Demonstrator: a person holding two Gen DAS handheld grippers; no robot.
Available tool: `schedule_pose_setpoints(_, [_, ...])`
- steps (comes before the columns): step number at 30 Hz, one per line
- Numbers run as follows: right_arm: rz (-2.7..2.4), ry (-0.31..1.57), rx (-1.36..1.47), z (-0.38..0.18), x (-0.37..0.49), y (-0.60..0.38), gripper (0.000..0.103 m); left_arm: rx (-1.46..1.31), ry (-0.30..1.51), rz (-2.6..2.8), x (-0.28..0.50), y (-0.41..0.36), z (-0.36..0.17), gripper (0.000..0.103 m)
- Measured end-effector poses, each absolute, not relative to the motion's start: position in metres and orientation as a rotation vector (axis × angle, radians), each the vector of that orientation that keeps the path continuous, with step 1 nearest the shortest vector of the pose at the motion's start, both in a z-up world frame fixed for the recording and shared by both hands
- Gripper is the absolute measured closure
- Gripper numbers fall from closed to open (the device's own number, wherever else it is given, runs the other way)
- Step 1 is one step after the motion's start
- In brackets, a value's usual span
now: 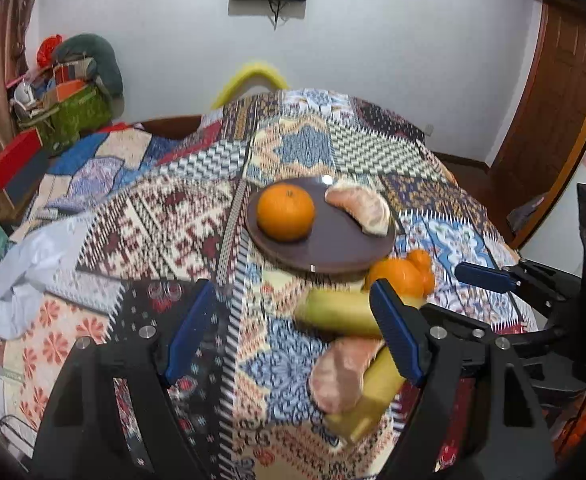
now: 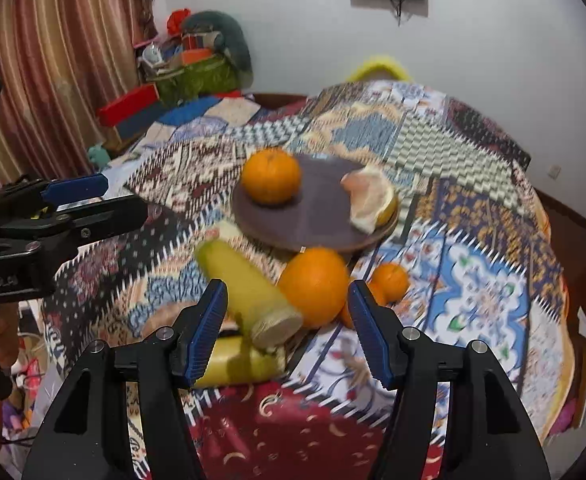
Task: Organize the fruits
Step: 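Grasp a yellow cylindrical fruit lying on the cloth with the right tool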
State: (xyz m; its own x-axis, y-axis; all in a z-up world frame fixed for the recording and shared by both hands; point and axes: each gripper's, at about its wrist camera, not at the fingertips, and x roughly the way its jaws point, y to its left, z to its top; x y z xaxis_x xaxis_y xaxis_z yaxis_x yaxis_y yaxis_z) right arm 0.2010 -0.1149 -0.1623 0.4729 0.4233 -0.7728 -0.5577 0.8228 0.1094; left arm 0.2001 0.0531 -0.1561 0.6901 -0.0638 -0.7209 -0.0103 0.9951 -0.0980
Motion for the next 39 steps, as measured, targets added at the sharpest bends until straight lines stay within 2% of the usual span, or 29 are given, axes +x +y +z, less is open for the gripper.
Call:
schedule_pose_setpoints(8, [0.618, 0.945, -0.169, -0.184, 0.201, -0.107, 0.044, -0.098, 0.908, -0.032, 0.187, 0.051, -0.200, 0.024])
schedule_pose_setpoints(9, [0.629, 0.952, -0.166, -0.185, 0.202, -0.106, 0.046, -0.098, 0.918, -0.032, 0.186, 0.051, -0.204, 0.024])
schedule_pose_setpoints(11, [0.648, 0.960, -0.166, -0.187, 0.200, -0.104, 0.059, -0.102, 0.936, -0.034, 0.185, 0.050, -0.210, 0.024])
schedule_pose_setpoints(20, [0.650, 0.927, -0.139, -0.179, 0.179, -0.121, 0.066, -0.114, 0.951, -0.050, 0.177, 0.047, -0.219, 0.023])
schedule_pose_setpoints(28, [0.622, 0.905, -0.139, -0.167, 0.154, -0.150, 0.067, -0.118, 0.954, -0.009, 0.169, 0.061, -0.219, 0.023])
schedule_pose_setpoints(39, [0.521, 0.958, -0.165, -0.185, 0.137, -0.182, 0.067, -0.127, 1.013, 0.027, 0.157, 0.075, -0.239, 0.023])
